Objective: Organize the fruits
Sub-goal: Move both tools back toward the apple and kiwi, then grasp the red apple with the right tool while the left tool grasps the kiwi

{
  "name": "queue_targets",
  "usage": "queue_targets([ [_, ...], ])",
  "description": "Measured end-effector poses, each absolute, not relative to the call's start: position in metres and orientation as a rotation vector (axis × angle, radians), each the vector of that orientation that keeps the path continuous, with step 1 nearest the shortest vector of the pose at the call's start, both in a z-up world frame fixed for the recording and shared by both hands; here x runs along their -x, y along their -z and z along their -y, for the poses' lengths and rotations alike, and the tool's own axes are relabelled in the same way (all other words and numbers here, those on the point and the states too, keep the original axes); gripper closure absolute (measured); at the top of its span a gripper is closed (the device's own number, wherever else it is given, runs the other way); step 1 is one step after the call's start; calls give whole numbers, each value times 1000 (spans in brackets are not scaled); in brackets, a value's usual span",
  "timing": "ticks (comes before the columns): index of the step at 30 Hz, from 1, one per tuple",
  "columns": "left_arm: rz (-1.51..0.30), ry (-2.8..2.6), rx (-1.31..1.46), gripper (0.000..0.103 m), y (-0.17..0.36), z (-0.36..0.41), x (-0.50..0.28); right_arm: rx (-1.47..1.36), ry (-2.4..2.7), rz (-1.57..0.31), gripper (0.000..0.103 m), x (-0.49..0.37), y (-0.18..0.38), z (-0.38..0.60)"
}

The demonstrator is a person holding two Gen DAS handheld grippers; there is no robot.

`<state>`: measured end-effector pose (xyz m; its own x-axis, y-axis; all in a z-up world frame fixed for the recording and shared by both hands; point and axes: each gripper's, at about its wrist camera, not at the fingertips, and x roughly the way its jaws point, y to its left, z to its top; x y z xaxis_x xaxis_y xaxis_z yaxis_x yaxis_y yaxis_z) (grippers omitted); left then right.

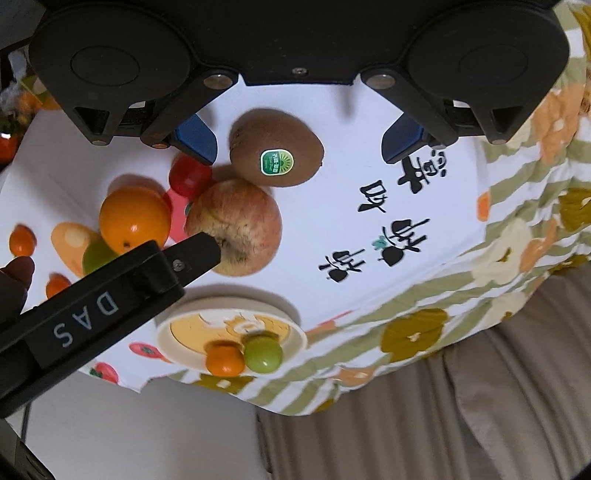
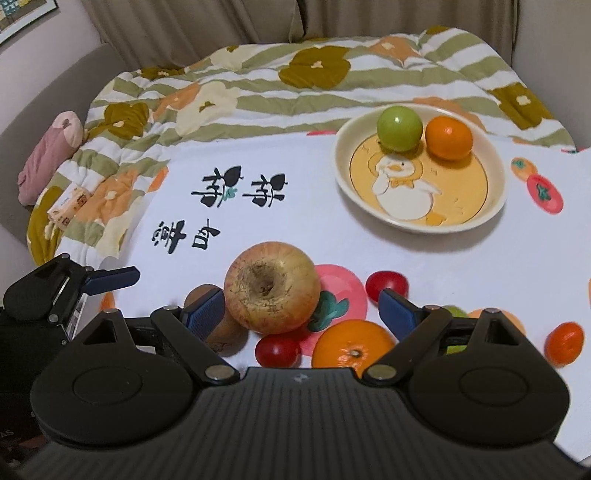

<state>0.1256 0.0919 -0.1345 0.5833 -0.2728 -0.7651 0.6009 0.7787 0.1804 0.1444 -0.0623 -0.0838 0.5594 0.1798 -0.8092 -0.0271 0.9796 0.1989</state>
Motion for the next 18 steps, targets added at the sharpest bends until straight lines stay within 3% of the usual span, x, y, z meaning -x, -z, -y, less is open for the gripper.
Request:
queue_targets([
  [18, -866, 671, -450, 17, 163, -91, -154, -218, -100, -1013, 0, -165, 114, 43],
])
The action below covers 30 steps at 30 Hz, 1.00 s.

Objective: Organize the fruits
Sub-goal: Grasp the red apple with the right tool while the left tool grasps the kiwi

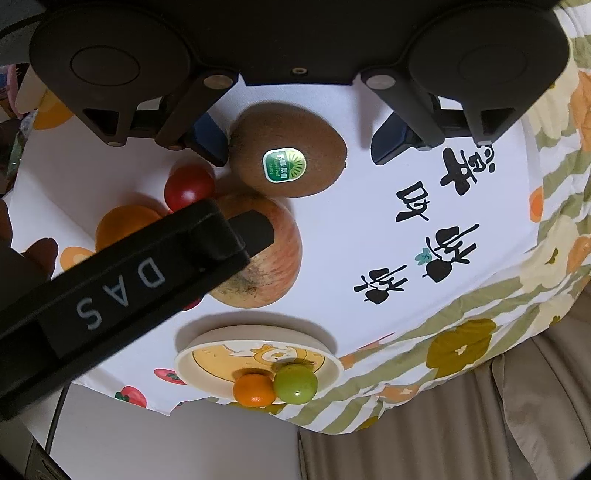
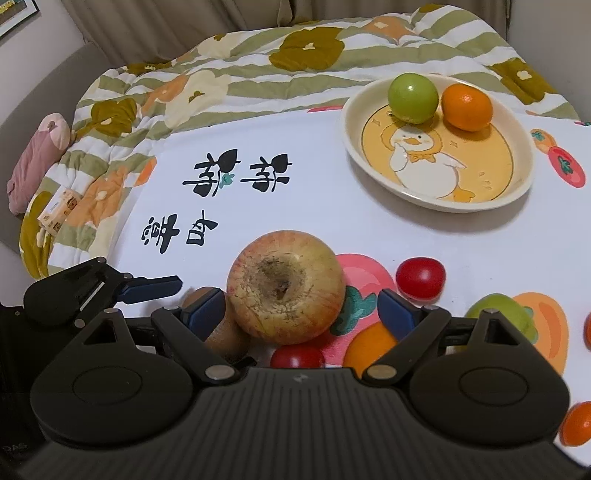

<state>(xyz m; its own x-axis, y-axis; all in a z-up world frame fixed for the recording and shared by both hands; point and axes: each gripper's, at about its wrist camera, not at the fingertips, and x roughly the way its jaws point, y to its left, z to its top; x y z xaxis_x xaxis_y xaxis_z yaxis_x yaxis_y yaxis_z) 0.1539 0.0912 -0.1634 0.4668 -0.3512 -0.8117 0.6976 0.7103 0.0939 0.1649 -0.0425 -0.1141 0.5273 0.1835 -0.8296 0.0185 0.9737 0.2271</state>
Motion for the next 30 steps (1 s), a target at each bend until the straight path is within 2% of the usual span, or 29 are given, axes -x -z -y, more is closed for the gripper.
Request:
queue_targets([
  [7, -891, 701, -410, 31, 166, -93, -155, -199, -115, -1014, 1, -172, 117, 35],
  [18, -895, 653, -365, 31, 165, -105, -151, -172, -124, -1023, 2, -180, 122, 27],
  [25, -892, 601, -345, 32, 163, -115, -147, -141, -120, -1029, 11, -182, 127, 23],
  [30, -882, 568, -314, 32, 158, -123, -146, -111, -134, -1025, 12, -182, 126, 20],
])
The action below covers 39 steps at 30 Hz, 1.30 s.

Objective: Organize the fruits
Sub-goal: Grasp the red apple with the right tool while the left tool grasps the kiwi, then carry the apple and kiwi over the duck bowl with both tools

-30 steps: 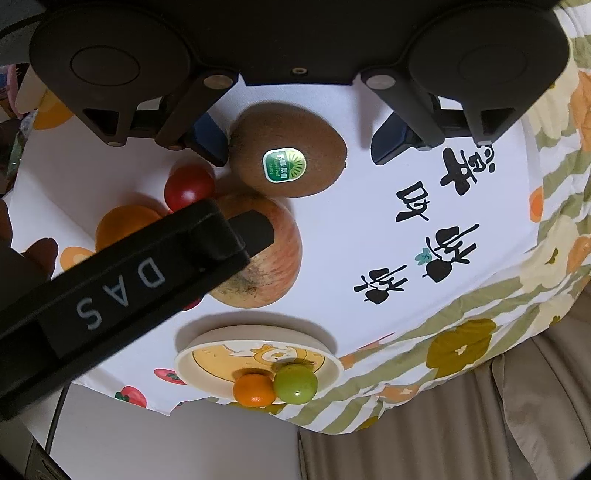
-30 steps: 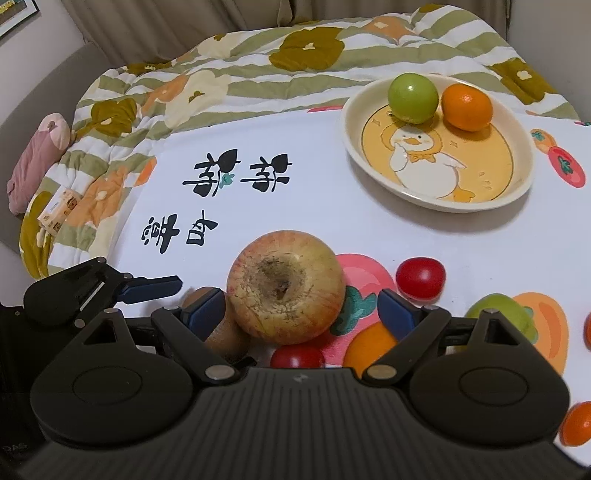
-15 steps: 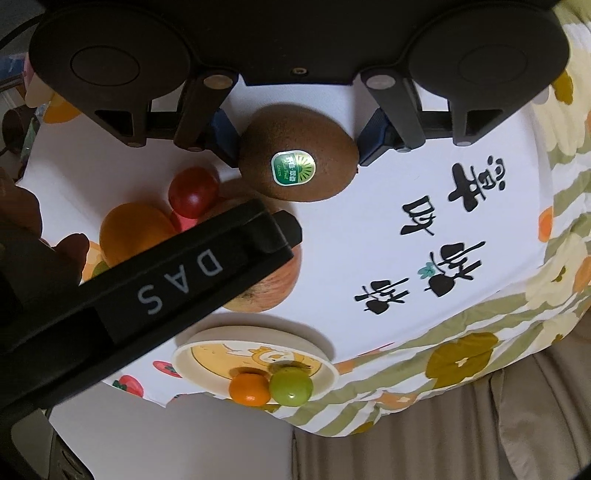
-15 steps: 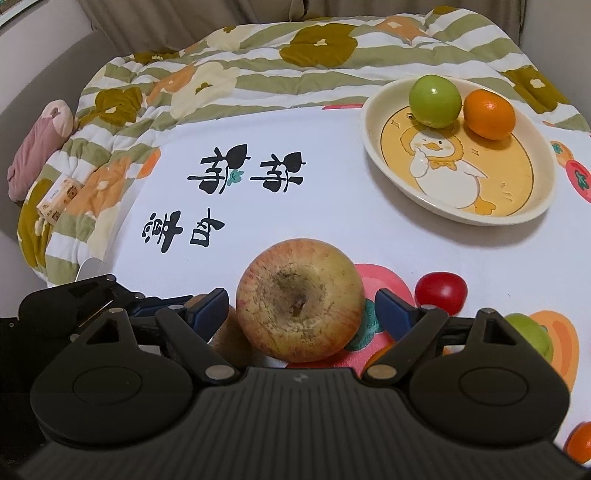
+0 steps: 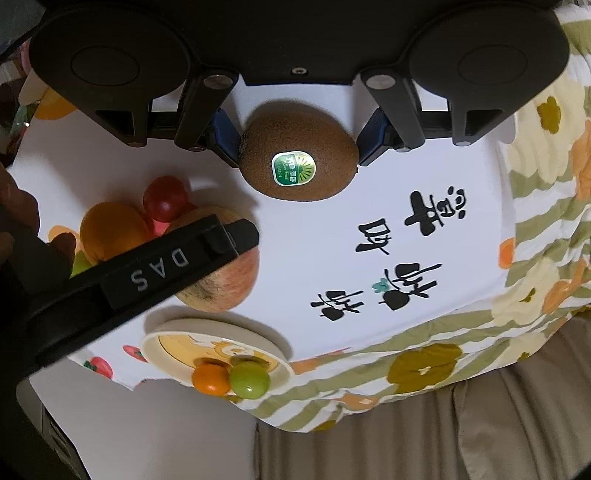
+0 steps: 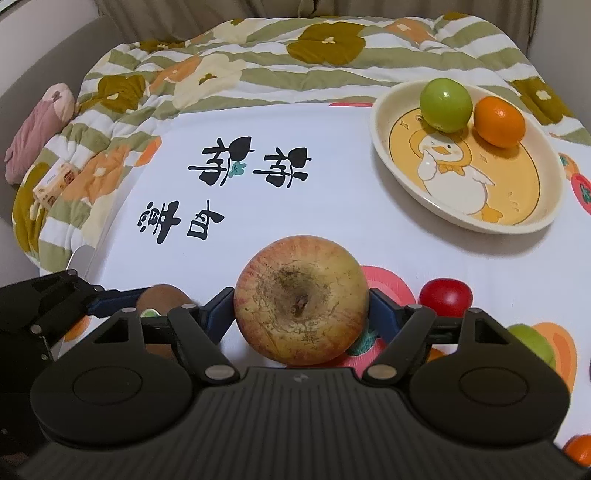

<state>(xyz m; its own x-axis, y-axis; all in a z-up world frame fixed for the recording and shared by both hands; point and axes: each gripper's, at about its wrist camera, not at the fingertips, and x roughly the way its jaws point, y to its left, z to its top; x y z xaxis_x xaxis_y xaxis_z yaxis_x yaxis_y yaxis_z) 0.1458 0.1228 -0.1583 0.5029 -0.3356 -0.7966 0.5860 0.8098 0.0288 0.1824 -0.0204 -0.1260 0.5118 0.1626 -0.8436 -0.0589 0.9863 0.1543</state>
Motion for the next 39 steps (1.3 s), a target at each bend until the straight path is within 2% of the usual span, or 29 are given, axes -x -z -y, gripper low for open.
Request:
queue_targets([
  [7, -848, 539, -288, 32, 139, -127, -140, -103, -142, -995, 12, -179, 114, 22],
  [19, -792, 422, -234, 32, 84, -111, -135, -113, -196, -908, 12, -172, 57, 57],
  [30, -741, 340, -178, 32, 38, -50, -146, -66, -222, -846, 12, -183, 15, 143],
  [39, -729, 343, -177, 32, 36, 12, -174, 3, -250, -831, 12, -214, 14, 209],
])
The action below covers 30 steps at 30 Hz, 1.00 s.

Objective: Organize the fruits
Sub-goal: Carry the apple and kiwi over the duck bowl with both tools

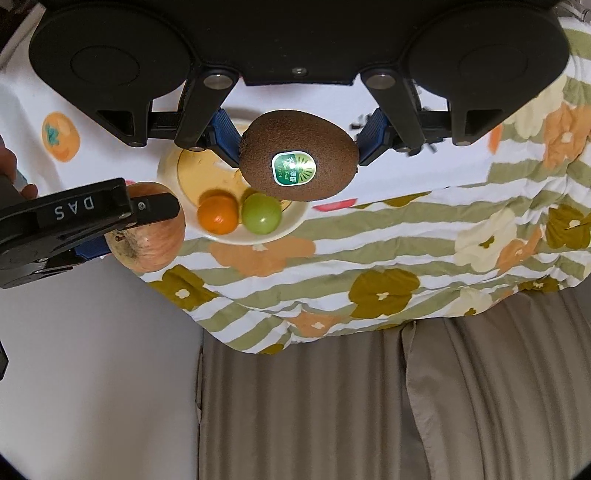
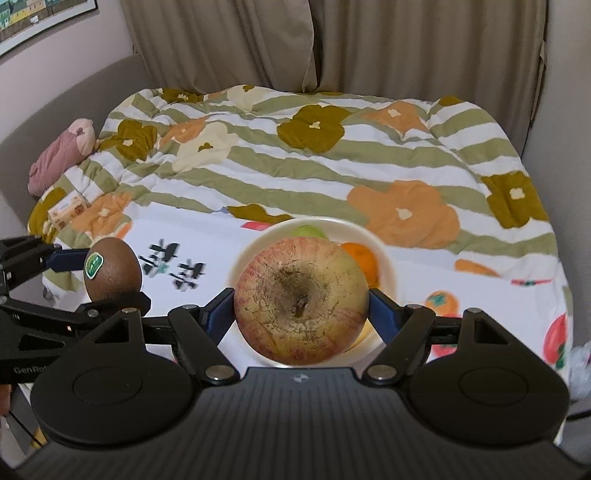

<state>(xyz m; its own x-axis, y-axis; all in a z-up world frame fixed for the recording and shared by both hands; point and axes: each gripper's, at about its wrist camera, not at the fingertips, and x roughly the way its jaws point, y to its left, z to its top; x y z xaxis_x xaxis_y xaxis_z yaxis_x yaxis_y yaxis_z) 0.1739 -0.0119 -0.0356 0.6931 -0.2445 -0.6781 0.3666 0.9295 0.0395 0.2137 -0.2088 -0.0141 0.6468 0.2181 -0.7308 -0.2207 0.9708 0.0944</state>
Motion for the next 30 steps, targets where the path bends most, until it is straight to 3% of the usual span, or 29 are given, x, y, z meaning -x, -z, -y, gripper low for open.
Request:
queue_targets([
  [17, -838, 297, -235, 32, 101, 82, -260, 126, -393, -867, 12, -276, 79, 254],
  [30, -870, 285, -488, 32, 144, 109, -278, 142, -446, -893, 12, -290, 101, 255],
])
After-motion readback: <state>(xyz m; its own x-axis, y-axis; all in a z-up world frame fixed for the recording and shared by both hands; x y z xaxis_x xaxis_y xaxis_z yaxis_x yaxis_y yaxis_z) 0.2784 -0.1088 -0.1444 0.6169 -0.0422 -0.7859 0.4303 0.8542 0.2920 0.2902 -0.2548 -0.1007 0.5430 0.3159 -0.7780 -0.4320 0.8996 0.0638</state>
